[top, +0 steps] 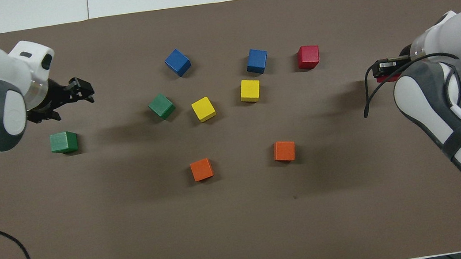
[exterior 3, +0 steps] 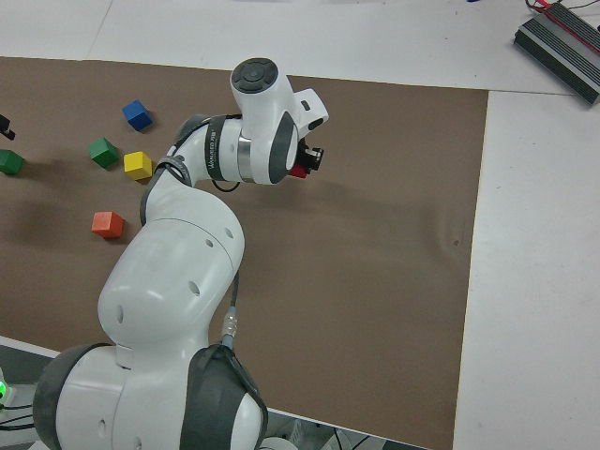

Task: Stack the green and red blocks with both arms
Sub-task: 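Reach the left gripper to the second green cube and grasp it, then stack the green cube with the left gripper while the right gripper grasps red, then carry the red cube with the right gripper toward the other red cube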

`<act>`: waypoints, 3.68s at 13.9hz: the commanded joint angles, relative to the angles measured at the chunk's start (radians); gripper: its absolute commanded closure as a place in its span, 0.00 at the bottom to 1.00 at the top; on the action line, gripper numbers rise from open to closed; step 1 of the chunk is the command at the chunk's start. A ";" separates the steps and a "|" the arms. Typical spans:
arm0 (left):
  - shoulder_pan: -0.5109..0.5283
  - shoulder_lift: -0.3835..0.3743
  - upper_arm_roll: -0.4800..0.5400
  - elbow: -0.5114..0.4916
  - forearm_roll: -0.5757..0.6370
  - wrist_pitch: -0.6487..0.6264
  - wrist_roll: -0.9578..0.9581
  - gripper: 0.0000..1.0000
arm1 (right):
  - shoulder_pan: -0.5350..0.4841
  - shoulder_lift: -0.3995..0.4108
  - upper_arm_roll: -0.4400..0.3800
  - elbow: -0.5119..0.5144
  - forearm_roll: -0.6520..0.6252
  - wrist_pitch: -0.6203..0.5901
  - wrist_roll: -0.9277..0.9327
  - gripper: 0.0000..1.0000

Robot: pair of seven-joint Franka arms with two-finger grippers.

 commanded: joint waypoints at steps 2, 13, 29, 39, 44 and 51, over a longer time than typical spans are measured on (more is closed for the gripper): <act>-0.150 0.151 0.016 0.148 0.011 0.012 -0.425 0.00 | -0.059 -0.016 0.013 -0.081 0.001 0.063 -0.123 1.00; -0.258 0.119 0.016 -0.164 0.092 0.374 -0.652 0.00 | -0.073 0.056 0.013 -0.158 0.001 0.253 -0.205 0.00; 0.180 -0.175 0.013 -0.365 0.040 0.139 0.551 1.00 | 0.217 0.298 0.022 0.445 -0.074 -0.118 0.329 0.00; 0.183 -0.175 0.013 -0.407 0.037 0.207 0.553 1.00 | 0.238 0.438 0.024 0.531 -0.073 -0.034 0.348 0.00; 0.180 -0.175 0.013 -0.421 0.017 0.233 0.545 1.00 | 0.237 0.435 0.025 0.517 -0.070 -0.034 0.346 0.46; 0.172 -0.181 0.015 -0.448 0.018 0.251 0.553 0.33 | 0.212 0.380 0.025 0.514 -0.071 -0.122 0.297 1.00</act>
